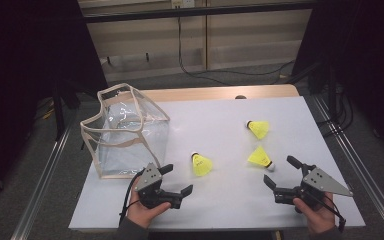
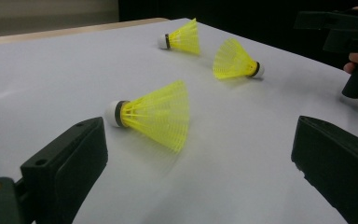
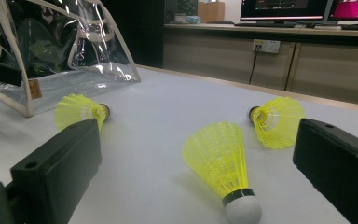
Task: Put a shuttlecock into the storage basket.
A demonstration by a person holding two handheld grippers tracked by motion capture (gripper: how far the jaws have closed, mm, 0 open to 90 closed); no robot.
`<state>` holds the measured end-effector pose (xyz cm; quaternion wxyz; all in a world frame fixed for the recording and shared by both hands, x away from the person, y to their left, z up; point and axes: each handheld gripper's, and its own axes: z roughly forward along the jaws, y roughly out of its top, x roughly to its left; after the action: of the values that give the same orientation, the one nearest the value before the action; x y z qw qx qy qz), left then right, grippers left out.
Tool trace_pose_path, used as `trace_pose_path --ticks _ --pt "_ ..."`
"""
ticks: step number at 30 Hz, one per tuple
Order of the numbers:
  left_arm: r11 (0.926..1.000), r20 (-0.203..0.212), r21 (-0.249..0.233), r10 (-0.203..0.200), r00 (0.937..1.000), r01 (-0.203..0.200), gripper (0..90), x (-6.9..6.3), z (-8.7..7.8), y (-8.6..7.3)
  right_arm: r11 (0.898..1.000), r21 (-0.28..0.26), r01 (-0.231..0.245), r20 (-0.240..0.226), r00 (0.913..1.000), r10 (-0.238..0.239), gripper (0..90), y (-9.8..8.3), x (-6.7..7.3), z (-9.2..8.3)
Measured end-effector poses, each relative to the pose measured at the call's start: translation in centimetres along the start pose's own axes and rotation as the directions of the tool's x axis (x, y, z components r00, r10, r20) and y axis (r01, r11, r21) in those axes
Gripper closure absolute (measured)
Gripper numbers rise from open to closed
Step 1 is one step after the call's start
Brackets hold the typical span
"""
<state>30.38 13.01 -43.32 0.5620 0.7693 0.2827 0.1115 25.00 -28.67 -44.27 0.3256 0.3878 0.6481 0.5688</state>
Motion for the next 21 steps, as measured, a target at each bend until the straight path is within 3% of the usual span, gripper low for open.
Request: trace_pose_path --ticks 21 --pt "0.9987 -0.025 0.049 0.016 0.9996 -0.015 4.6 -0.5 1.8 0.3 1.000 -0.001 0.003 -0.002 1.0000 -0.003 1.1 0.0 0.0 0.0"
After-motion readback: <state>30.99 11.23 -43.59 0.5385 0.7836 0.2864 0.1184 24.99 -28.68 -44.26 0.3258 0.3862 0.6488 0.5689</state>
